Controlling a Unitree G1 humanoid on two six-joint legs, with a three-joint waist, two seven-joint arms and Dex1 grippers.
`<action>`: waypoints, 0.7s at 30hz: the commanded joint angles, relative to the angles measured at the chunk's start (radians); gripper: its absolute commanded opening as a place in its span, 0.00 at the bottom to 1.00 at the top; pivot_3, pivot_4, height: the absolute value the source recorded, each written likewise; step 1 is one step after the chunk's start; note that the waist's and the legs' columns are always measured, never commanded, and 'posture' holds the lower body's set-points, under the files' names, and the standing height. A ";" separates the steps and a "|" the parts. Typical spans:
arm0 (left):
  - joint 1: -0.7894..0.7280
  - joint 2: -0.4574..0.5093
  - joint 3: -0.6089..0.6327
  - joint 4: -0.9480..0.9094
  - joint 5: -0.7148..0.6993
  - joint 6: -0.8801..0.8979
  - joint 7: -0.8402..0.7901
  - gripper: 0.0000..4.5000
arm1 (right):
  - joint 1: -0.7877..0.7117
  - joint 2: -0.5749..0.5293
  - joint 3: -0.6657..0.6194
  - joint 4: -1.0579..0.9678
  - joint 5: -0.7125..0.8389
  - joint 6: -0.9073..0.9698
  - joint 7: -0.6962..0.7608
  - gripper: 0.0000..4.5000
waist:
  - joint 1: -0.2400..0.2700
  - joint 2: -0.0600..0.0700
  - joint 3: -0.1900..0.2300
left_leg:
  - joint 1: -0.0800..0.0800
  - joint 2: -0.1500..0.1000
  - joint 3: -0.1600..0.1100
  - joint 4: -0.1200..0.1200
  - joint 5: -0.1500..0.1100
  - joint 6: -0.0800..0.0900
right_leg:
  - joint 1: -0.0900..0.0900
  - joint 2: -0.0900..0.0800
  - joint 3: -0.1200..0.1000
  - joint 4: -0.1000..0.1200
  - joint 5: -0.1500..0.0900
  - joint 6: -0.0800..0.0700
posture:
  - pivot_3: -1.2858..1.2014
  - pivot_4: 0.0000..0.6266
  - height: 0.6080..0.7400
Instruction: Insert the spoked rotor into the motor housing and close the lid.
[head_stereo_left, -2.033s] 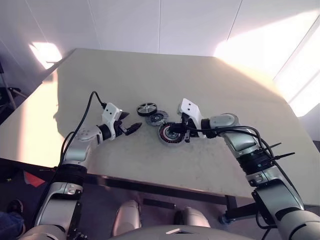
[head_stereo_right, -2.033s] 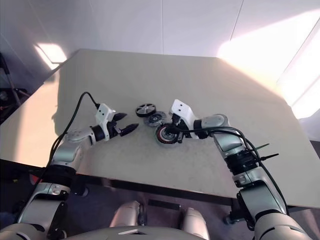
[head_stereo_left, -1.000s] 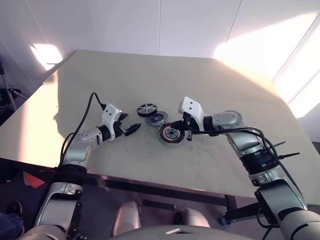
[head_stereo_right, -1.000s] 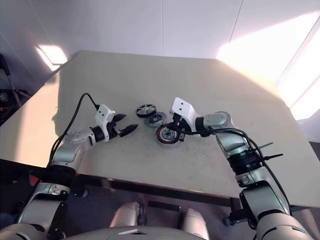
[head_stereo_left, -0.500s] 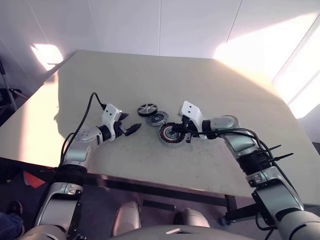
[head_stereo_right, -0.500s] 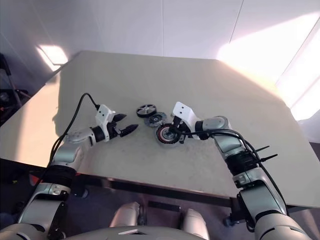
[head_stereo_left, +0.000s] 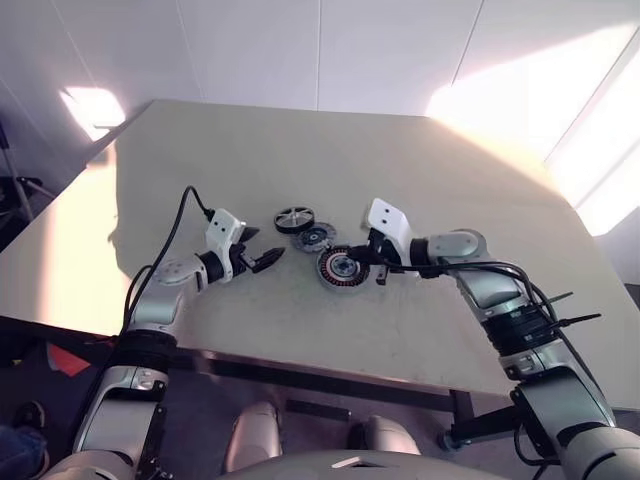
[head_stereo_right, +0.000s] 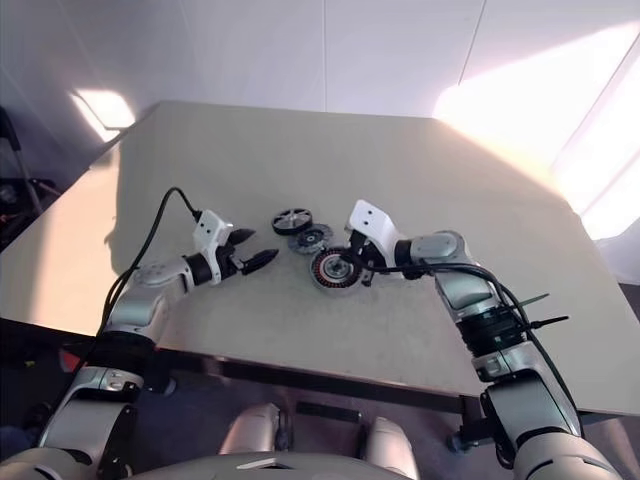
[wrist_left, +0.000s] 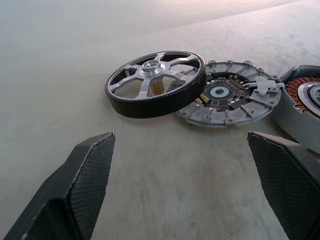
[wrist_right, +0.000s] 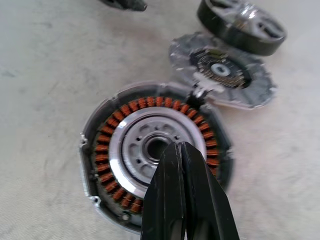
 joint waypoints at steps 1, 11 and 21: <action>-0.008 0.009 0.016 -0.043 -0.005 -0.006 0.007 1.00 | 0.017 0.022 0.035 0.020 -0.019 -0.006 -0.021 0.01 | -0.002 0.000 0.000 | 0.000 0.000 0.000 0.000 0.000 0.000 | 0.000 0.000 0.000 0.000 0.000 0.000 | 0.52 0.00 1.00; -0.037 -0.025 0.037 -0.005 -0.019 0.045 0.071 1.00 | -0.048 -0.006 -0.051 -0.070 0.029 0.020 -0.040 0.01 | -0.001 0.000 0.000 | 0.005 0.000 0.000 0.000 0.000 -0.001 | 0.004 0.000 0.001 0.000 0.000 0.000 | 0.52 0.00 1.00; -0.184 -0.184 0.220 0.188 -0.205 0.365 0.230 1.00 | -0.086 -0.025 -0.108 -0.145 0.065 0.054 -0.056 0.01 | 0.002 0.000 0.000 | 0.003 -0.001 0.000 0.000 0.000 0.000 | 0.003 0.000 0.000 -0.001 0.000 0.000 | 0.52 0.00 1.00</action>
